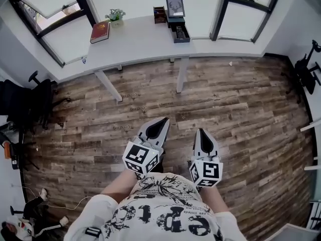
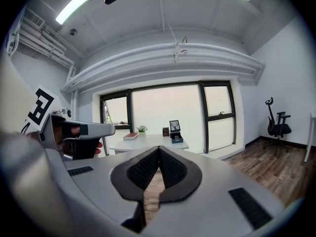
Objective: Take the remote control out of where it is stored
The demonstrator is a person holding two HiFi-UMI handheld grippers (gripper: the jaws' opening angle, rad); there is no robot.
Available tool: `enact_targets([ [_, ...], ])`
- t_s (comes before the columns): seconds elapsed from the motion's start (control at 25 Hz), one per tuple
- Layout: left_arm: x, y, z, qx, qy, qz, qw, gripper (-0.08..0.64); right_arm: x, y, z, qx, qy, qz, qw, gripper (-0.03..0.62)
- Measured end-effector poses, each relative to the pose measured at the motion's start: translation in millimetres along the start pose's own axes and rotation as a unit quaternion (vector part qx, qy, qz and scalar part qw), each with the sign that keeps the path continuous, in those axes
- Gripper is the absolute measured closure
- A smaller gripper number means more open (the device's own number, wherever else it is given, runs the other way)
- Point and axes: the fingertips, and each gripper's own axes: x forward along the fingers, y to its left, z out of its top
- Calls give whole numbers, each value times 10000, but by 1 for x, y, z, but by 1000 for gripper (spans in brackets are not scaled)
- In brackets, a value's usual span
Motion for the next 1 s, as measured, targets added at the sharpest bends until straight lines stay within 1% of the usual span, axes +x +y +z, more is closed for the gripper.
enact_targets([
  [0.2, 45, 42, 8, -10, 34, -244, 9997, 552, 57, -5, 4, -36, 42, -227, 9997, 591],
  [0.32, 78, 73, 24, 51, 1, -477, 9988, 552, 104, -9, 17, -103, 37, -347, 9993, 591],
  [0.48, 119, 120, 49, 73, -5, -695, 9976, 552, 165, -7, 40, -70, 30, -433, 9990, 591],
  [0.64, 149, 164, 62, 452, -3, -749, 9962, 552, 220, 5, 58, -133, 39, -416, 9990, 591],
  [0.68, 155, 174, 64, 484, 6, -750, 9960, 552, 232, 6, 60, -103, 53, -420, 9991, 591],
  [0.88, 184, 215, 62, 175, 93, -729, 9971, 552, 276, 1, 59, -24, 226, -486, 9986, 591],
  [1.0, 202, 230, 57, 97, 200, -652, 9976, 552, 296, -8, 54, -36, 366, -495, 9981, 591],
])
